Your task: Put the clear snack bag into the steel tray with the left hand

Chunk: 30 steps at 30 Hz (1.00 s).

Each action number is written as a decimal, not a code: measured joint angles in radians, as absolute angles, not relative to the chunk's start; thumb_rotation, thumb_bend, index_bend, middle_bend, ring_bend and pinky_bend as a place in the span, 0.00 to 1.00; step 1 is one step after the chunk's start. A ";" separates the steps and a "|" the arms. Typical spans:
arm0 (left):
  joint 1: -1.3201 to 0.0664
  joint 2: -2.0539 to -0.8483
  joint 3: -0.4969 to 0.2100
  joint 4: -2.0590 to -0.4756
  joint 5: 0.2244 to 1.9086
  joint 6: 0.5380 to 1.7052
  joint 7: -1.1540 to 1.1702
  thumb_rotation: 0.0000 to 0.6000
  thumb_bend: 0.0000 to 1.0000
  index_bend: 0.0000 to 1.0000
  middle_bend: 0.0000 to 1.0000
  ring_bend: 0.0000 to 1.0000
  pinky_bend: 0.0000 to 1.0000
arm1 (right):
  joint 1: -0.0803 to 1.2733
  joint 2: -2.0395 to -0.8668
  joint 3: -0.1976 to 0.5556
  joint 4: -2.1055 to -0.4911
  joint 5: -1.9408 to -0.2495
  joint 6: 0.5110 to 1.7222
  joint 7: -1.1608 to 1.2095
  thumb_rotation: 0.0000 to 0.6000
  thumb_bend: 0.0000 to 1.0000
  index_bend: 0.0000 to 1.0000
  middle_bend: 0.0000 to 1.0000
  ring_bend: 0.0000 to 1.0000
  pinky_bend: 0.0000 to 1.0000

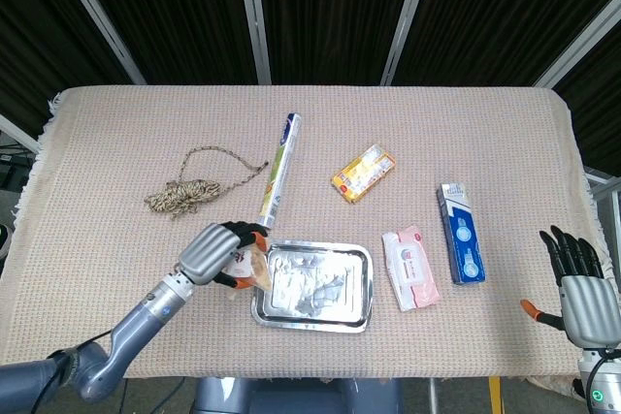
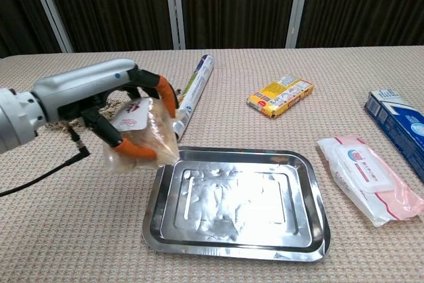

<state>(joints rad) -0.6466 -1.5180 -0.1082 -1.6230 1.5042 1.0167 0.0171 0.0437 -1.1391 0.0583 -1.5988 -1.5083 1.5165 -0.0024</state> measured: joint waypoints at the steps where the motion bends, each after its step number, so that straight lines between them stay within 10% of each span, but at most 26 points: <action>1: -0.657 -1.533 -0.113 -1.624 1.500 1.009 0.030 1.00 0.23 0.42 0.19 0.20 0.29 | 0.043 -1.139 0.058 -1.599 -1.509 1.518 -0.003 1.00 0.00 0.00 0.00 0.00 0.00; 4: -0.686 -1.571 -0.129 -1.630 1.490 0.986 0.076 0.99 0.02 0.06 0.01 0.01 0.00 | 0.041 -1.137 0.058 -1.601 -1.509 1.521 -0.003 1.00 0.00 0.00 0.00 0.00 0.00; 6: -0.699 -1.581 -0.130 -1.638 1.481 0.967 0.120 0.96 0.00 0.00 0.00 0.00 0.00 | 0.040 -1.134 0.059 -1.605 -1.510 1.524 -0.005 1.00 0.00 0.00 0.00 0.00 0.00; 16: -0.708 -1.553 -0.116 -1.755 1.423 0.960 0.311 0.92 0.02 0.00 0.00 0.00 0.00 | 0.041 -1.128 0.063 -1.614 -1.510 1.526 -0.013 1.00 0.00 0.00 0.00 0.00 0.00; 30: -0.493 -1.296 -0.022 -1.868 1.408 1.236 0.349 0.91 0.06 0.09 0.00 0.00 0.00 | 0.057 -1.139 0.074 -1.594 -1.500 1.502 -0.002 1.00 0.00 0.00 0.00 0.00 0.00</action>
<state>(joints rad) -0.4930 -1.2961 -0.0216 -1.8675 1.4080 1.2365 0.3492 0.0572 -1.1390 0.0736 -1.5940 -1.5000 1.5021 -0.0021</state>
